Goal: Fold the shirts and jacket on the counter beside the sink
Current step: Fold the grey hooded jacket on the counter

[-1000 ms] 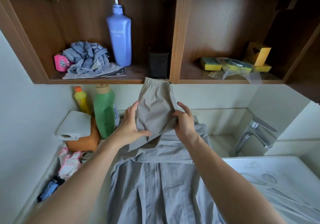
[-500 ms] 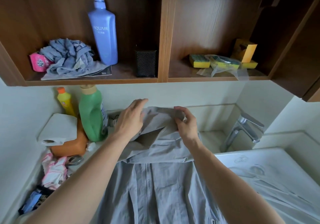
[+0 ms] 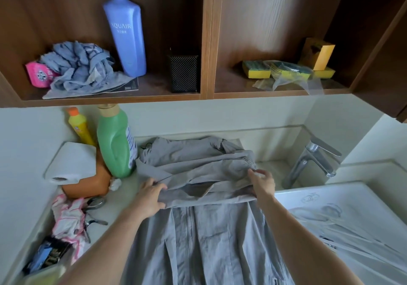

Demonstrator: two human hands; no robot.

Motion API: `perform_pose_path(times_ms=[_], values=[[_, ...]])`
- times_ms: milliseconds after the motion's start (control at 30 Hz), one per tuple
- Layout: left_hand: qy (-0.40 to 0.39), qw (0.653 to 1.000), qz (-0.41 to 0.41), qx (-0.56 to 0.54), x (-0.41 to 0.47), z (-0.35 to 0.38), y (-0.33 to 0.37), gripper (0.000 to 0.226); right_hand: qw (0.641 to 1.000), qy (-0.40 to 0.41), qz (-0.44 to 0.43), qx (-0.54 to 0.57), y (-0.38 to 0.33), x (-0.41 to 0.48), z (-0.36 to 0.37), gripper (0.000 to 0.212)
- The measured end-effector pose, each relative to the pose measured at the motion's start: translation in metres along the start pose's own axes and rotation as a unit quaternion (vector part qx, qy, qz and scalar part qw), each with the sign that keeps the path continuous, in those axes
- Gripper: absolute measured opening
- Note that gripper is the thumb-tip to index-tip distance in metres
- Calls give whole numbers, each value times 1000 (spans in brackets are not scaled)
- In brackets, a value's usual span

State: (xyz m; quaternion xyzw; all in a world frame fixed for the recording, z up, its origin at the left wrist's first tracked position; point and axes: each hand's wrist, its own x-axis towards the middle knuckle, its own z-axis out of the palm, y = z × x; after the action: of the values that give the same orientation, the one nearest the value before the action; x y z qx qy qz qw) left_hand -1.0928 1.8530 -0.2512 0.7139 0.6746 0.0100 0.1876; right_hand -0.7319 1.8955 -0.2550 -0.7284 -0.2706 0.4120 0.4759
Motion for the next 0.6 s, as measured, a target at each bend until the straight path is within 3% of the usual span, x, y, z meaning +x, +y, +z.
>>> perform_pose_path(times_ms=[100, 167, 300, 467, 533, 600], values=[[56, 997, 39, -23, 2, -5, 0, 23, 1000, 2, 12, 0, -8, 8, 3, 56], [50, 997, 34, -39, 3, -8, 3, 19, 999, -7, 21, -39, -11, 11, 5, 64], [51, 999, -11, -8, 4, -4, 5, 49, 990, 6, 4, -138, -11, 15, 6, 71], [75, 986, -147, -11, 5, 0, 2, 82, 981, -43, 14, -190, -13, 22, 8, 76], [80, 983, -167, 4, 6, -1, -2, 72, 977, -45, 22, -207, -14, 24, 9, 63], [100, 980, -174, 12, 8, -7, -8, 38, 971, -52, 14, -235, -11, 28, 10, 49]])
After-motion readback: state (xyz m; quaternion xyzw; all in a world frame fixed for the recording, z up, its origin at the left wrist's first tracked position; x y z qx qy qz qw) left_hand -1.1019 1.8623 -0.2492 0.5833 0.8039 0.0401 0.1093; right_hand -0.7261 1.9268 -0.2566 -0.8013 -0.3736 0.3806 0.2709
